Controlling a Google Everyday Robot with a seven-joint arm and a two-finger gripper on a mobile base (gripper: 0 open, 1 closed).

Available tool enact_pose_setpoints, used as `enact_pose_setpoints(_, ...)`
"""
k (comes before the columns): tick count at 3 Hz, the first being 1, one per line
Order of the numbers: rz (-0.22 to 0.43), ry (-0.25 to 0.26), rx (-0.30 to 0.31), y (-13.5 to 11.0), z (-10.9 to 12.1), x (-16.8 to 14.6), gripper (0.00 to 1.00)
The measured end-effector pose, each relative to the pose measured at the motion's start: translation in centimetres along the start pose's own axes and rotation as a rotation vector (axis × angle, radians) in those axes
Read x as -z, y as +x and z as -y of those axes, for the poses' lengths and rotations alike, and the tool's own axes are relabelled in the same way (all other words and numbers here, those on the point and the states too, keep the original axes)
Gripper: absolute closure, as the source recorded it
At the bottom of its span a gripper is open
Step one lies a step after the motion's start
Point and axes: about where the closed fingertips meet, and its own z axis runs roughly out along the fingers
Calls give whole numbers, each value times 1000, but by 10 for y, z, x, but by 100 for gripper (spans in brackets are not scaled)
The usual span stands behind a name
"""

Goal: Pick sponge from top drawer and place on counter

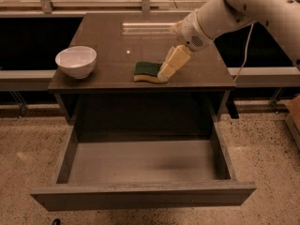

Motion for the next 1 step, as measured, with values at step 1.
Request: enact_pose_setpoints(1,0,0,0,0,0,0,0)
